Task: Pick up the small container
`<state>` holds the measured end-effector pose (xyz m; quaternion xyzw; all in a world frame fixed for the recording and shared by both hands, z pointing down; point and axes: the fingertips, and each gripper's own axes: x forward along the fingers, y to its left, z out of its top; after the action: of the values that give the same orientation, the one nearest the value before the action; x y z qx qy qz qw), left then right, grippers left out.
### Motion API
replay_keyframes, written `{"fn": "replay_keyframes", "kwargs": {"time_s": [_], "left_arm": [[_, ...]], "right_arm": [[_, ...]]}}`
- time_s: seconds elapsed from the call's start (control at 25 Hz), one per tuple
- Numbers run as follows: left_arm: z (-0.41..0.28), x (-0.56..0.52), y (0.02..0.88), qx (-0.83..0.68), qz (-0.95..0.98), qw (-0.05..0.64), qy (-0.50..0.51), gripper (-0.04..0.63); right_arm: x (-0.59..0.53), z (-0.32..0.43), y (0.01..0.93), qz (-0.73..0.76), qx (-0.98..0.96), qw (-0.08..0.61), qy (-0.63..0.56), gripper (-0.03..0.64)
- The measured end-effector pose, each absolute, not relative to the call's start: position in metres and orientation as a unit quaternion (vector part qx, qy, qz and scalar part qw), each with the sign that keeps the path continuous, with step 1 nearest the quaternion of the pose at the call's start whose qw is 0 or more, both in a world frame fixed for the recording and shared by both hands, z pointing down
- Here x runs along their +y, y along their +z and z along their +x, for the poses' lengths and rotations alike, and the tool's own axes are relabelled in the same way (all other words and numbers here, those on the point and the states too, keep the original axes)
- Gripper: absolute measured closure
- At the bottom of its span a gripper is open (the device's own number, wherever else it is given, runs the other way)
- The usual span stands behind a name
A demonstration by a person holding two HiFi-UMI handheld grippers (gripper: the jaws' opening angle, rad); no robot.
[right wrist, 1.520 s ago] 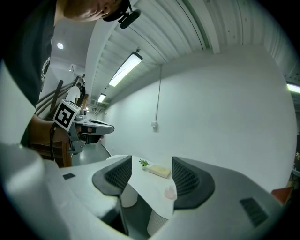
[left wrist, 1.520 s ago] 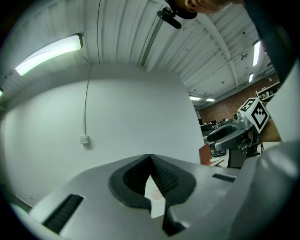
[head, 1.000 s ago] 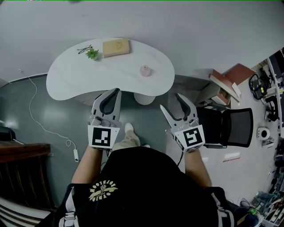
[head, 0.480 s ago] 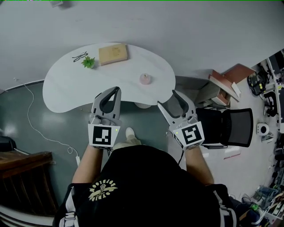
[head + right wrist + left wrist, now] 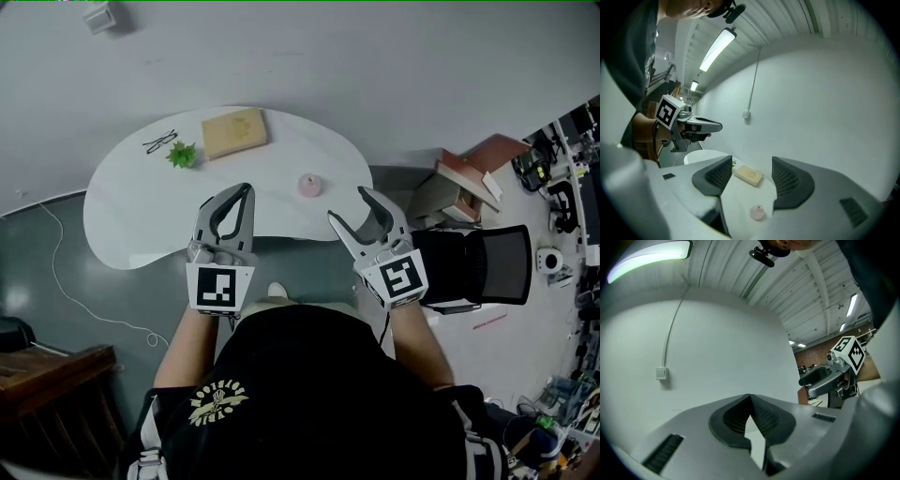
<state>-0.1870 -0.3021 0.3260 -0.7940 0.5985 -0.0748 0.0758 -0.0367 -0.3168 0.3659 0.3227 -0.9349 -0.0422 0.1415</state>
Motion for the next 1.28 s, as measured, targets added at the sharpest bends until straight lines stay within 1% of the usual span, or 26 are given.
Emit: {"fn": "replay_keyframes", "kwargs": {"time_s": [0.16, 0.48, 0.8, 0.96, 1.12, 1.28], "left_arm": [[-0.194, -0.316, 0.343, 0.586, -0.803, 0.068, -0.082, 0.586], [-0.186, -0.336, 0.368, 0.569, -0.817, 0.044, -0.084, 0.586], [-0.183, -0.366, 0.394, 0.584, -0.806, 0.022, -0.097, 0.586], [-0.176, -0.385, 0.404, 0.587, -0.803, 0.024, -0.096, 0.586], [-0.173, -0.408, 0.432, 0.588, -0.799, -0.002, -0.123, 0.586], [-0.168, -0.431, 0.454, 0.585, -0.8, -0.012, -0.135, 0.586]], "right_arm": [[-0.327, -0.046, 0.388, 0.331, -0.93, 0.158, -0.029, 0.341], [-0.346, -0.047, 0.441, 0.327, -0.923, 0.203, 0.009, 0.341], [-0.382, -0.051, 0.497, 0.291, -0.932, 0.207, 0.056, 0.341], [-0.398, -0.052, 0.525, 0.264, -0.936, 0.22, 0.073, 0.341], [-0.42, -0.059, 0.554, 0.24, -0.939, 0.232, 0.084, 0.341], [-0.436, -0.071, 0.586, 0.213, -0.94, 0.25, 0.09, 0.342]]}}
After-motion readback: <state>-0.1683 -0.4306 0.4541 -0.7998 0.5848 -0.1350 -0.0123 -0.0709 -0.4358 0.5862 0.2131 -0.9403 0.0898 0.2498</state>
